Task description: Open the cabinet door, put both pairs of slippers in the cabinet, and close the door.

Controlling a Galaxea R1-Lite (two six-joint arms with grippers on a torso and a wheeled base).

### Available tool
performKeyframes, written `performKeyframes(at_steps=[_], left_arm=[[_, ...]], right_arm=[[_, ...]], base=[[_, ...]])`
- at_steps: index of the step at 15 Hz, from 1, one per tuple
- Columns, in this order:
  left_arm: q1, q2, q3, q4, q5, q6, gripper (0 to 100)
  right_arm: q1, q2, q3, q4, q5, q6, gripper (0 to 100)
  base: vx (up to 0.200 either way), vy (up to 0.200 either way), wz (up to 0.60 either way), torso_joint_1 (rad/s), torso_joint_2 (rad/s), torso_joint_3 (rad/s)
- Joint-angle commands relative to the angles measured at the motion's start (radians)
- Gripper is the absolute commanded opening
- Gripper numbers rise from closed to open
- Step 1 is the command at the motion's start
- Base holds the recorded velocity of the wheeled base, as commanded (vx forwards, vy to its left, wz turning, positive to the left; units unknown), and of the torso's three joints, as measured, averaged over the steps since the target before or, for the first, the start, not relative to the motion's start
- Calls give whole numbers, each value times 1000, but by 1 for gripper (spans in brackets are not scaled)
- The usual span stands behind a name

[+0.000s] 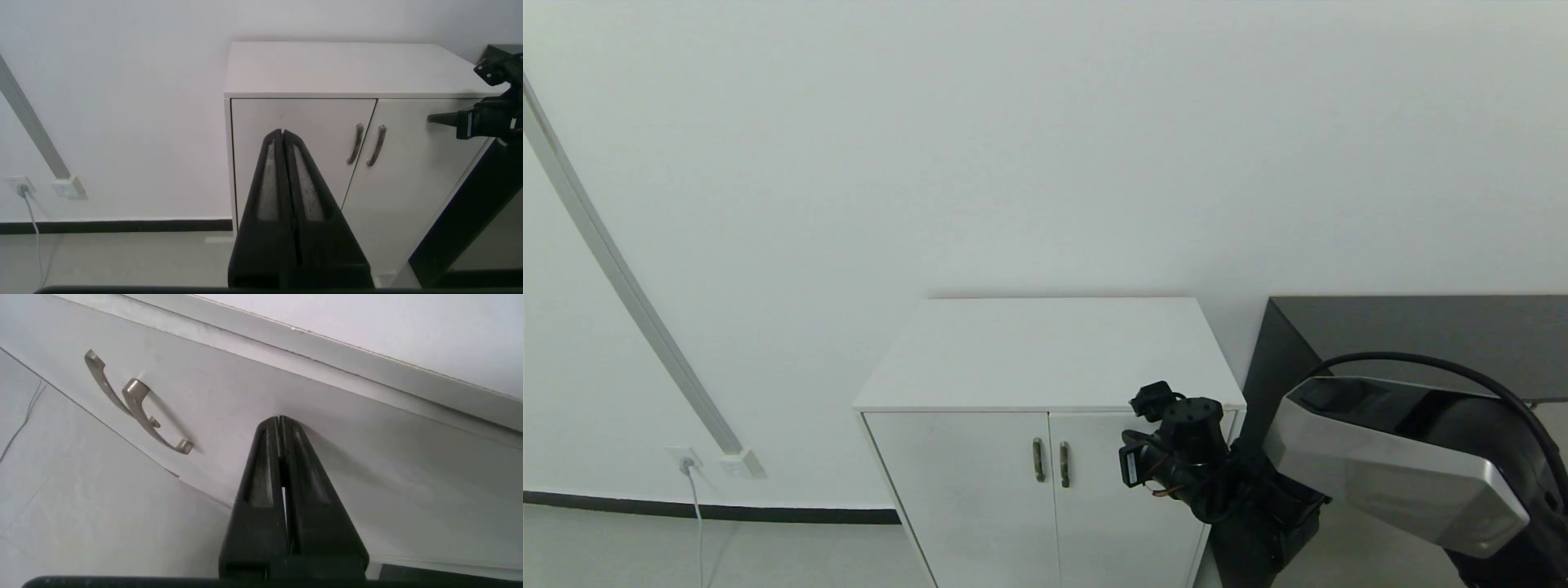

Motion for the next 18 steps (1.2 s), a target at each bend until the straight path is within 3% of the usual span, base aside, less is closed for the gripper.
performKeyframes(at_steps=[1, 13, 18], left_arm=[[1, 1, 0, 0, 0, -1, 0], [1, 1, 0, 0, 0, -1, 0], [-1, 1, 0, 0, 0, 1, 0]], right_arm=[[-1, 7, -3, 0, 0, 0, 0], [-8, 13, -25, -5, -1, -1, 0], [12, -136, 104, -8, -3, -1, 0]], base=[[0, 0, 0, 0, 0, 0], [0, 0, 0, 0, 0, 0], [0, 0, 0, 0, 0, 0]])
